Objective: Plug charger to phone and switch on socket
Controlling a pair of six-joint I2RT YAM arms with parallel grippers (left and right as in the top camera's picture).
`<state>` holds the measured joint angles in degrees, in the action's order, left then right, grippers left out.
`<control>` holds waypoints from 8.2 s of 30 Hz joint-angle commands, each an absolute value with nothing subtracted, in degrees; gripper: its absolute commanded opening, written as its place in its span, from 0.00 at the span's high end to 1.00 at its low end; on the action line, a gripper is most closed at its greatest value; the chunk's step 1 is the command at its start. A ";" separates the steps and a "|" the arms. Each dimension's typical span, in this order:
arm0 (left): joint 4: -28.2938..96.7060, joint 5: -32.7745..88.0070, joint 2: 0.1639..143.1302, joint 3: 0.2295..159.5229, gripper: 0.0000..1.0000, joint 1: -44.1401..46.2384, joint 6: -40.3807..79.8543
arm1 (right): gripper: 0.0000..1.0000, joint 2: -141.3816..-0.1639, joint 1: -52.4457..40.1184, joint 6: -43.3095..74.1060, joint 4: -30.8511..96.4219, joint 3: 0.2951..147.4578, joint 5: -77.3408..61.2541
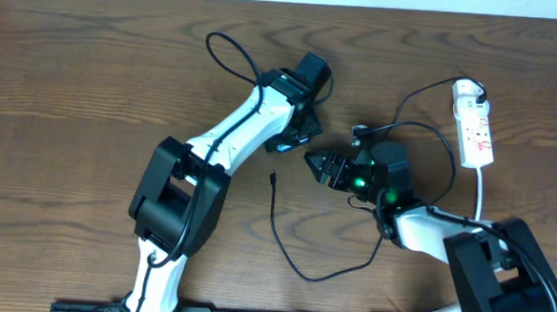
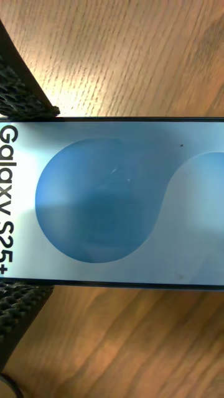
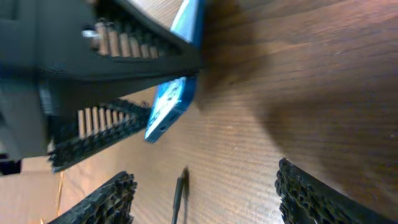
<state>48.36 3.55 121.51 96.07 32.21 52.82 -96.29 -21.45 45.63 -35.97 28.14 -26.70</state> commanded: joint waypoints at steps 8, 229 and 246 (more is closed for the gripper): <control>48.53 7.09 122.15 96.12 0.72 30.50 55.24 | 0.32 -104.22 -27.62 53.21 -46.76 29.50 -15.27; -67.83 69.54 118.37 59.42 0.93 7.33 108.77 | 0.01 -90.06 -5.21 31.09 -6.11 41.80 -38.24; -63.26 85.10 118.37 68.82 0.93 4.19 108.55 | 0.01 -76.51 -23.18 18.11 7.94 41.98 -19.18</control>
